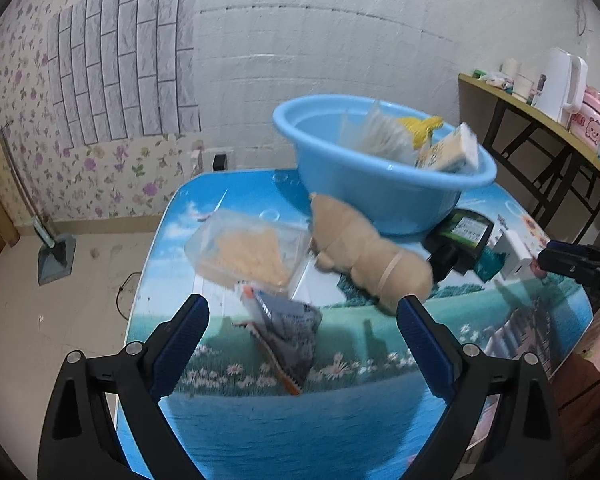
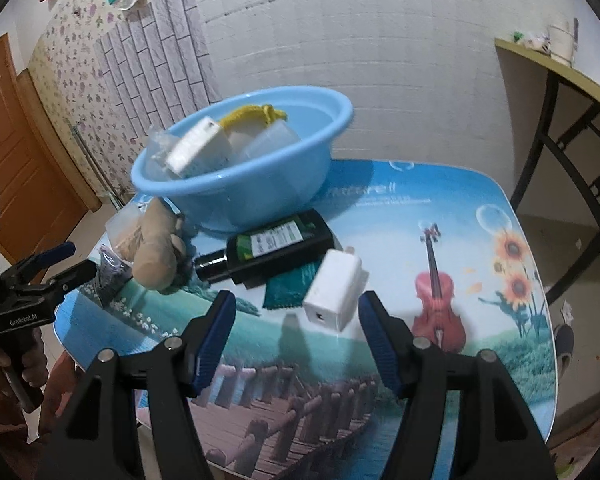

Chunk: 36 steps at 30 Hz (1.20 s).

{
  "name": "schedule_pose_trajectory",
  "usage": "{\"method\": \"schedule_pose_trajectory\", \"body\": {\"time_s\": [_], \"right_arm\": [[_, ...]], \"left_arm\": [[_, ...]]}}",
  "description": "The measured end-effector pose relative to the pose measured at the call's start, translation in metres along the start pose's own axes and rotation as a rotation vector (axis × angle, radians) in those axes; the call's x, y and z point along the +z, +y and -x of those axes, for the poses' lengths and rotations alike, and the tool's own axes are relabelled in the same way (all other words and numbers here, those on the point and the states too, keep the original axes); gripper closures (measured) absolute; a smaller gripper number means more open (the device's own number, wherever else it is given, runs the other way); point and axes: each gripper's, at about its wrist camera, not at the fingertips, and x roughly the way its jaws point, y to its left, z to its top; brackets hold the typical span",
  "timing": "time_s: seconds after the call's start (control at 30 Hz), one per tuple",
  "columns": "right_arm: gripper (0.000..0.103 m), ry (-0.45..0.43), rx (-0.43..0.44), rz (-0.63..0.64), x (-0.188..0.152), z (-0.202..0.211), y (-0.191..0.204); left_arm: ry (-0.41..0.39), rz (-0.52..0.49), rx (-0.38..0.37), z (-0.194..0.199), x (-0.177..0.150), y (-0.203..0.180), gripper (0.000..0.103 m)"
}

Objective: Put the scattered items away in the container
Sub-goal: 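Withdraw both grippers from the basin back over the table, then grasp the snack wrapper with the left gripper while the right grasps the white charger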

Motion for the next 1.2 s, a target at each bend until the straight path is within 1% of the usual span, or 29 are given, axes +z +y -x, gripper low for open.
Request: {"method": "schedule_pose_trajectory", "body": {"time_s": [0.17, 0.37, 0.6, 0.63, 0.7, 0.73, 0.8, 0.87, 1.07, 1.13, 1.2], "right_arm": [[0.039, 0.017, -0.009, -0.018, -0.001, -0.007, -0.004], [0.039, 0.04, -0.026, -0.046, -0.003, -0.016, -0.009], [0.041, 0.046, -0.033, -0.066, -0.002, -0.024, -0.011], [0.042, 0.046, -0.03, -0.068, -0.002, -0.025, -0.011], [0.05, 0.046, -0.038, -0.066, -0.001, -0.027, -0.011], [0.052, 0.045, -0.043, -0.066, 0.0, -0.028, -0.011], [0.06, 0.046, -0.047, -0.071, 0.001, -0.03, -0.013], [0.062, 0.054, -0.048, -0.079, 0.002, -0.033, -0.014], [0.062, 0.062, -0.064, -0.087, 0.008, -0.039, -0.016], [0.069, 0.062, -0.067, -0.083, 0.009, -0.04, -0.015], [0.071, 0.064, -0.074, -0.077, 0.01, -0.041, -0.015]], "left_arm": [[0.015, 0.022, 0.016, -0.007, -0.004, 0.006, 0.008], [0.037, 0.024, 0.027, -0.016, -0.009, 0.008, 0.008], [0.062, 0.017, 0.03, -0.026, -0.012, 0.006, 0.008], [0.065, 0.017, 0.03, -0.028, -0.012, 0.006, 0.008], [0.072, 0.019, 0.028, -0.03, -0.012, 0.007, 0.008], [0.075, 0.02, 0.025, -0.031, -0.012, 0.007, 0.008], [0.083, 0.02, 0.016, -0.034, -0.013, 0.007, 0.008], [0.086, 0.018, 0.014, -0.036, -0.014, 0.007, 0.008], [0.094, -0.001, 0.015, -0.04, -0.013, 0.005, 0.008], [0.095, -0.008, 0.015, -0.041, -0.014, 0.004, 0.008], [0.094, -0.018, 0.02, -0.041, -0.014, 0.002, 0.008]]}}
